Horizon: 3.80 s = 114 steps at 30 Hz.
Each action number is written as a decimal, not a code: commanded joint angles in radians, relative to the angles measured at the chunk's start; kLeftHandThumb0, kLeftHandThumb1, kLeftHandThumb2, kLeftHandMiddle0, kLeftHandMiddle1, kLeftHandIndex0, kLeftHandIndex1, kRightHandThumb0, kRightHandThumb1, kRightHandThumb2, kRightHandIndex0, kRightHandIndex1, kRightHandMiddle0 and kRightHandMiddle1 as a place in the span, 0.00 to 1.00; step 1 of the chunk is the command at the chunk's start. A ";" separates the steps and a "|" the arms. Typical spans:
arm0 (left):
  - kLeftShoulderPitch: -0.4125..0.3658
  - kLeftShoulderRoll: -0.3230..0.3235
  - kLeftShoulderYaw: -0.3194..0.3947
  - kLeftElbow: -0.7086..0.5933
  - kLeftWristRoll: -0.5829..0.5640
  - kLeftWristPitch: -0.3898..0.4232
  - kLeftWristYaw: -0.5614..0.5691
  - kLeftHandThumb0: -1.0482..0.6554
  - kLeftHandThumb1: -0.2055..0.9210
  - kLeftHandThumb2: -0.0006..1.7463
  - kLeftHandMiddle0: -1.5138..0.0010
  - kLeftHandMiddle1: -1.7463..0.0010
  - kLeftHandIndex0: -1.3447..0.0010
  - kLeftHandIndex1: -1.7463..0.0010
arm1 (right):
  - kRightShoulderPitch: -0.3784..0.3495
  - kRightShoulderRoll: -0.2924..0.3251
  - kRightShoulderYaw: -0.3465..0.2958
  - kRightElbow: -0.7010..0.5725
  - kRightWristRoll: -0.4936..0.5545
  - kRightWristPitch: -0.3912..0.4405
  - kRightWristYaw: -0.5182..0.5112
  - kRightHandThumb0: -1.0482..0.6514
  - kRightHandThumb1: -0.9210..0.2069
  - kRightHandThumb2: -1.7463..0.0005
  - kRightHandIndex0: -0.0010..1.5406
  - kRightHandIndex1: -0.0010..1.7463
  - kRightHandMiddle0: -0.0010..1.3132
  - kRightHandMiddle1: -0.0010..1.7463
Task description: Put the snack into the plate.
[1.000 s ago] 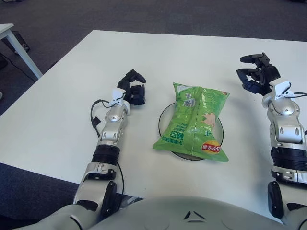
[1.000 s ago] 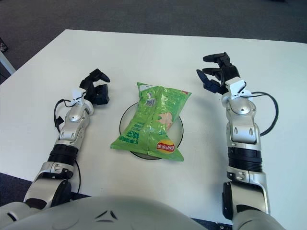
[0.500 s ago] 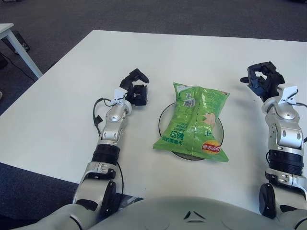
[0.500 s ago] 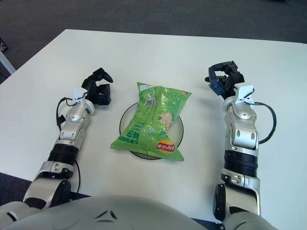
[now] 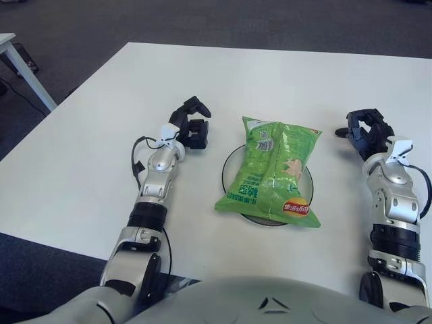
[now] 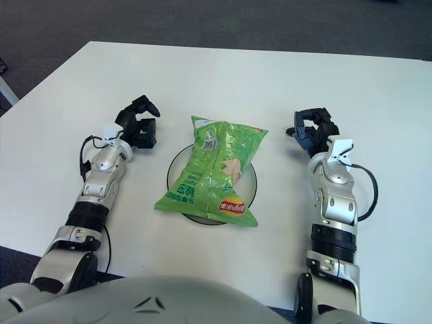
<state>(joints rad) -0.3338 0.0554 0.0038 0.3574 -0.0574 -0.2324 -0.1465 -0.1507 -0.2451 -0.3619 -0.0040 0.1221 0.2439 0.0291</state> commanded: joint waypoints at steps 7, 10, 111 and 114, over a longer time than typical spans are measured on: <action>0.083 -0.023 0.034 0.049 -0.132 -0.011 -0.136 0.34 0.49 0.73 0.17 0.00 0.56 0.00 | 0.093 0.113 0.015 0.095 0.024 -0.099 -0.053 0.39 0.17 0.55 0.41 0.98 0.24 1.00; 0.081 -0.022 0.039 0.058 -0.140 -0.025 -0.154 0.34 0.48 0.74 0.17 0.00 0.55 0.00 | 0.103 0.122 0.026 0.108 0.021 -0.100 -0.071 0.39 0.20 0.53 0.44 0.99 0.25 1.00; 0.050 -0.032 0.068 0.112 -0.072 -0.024 -0.048 0.34 0.47 0.74 0.18 0.00 0.55 0.00 | 0.097 0.034 0.112 0.171 0.161 -0.004 0.085 0.34 0.50 0.28 0.83 1.00 0.44 1.00; 0.051 -0.031 0.069 0.113 -0.075 -0.025 -0.052 0.34 0.47 0.75 0.18 0.00 0.55 0.00 | 0.099 0.037 0.113 0.176 0.143 -0.032 0.085 0.34 0.49 0.28 0.83 1.00 0.44 1.00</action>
<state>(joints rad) -0.3570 0.0362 0.0691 0.4184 -0.1320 -0.2475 -0.2013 -0.1264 -0.2391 -0.2759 0.0916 0.2871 0.1747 0.1141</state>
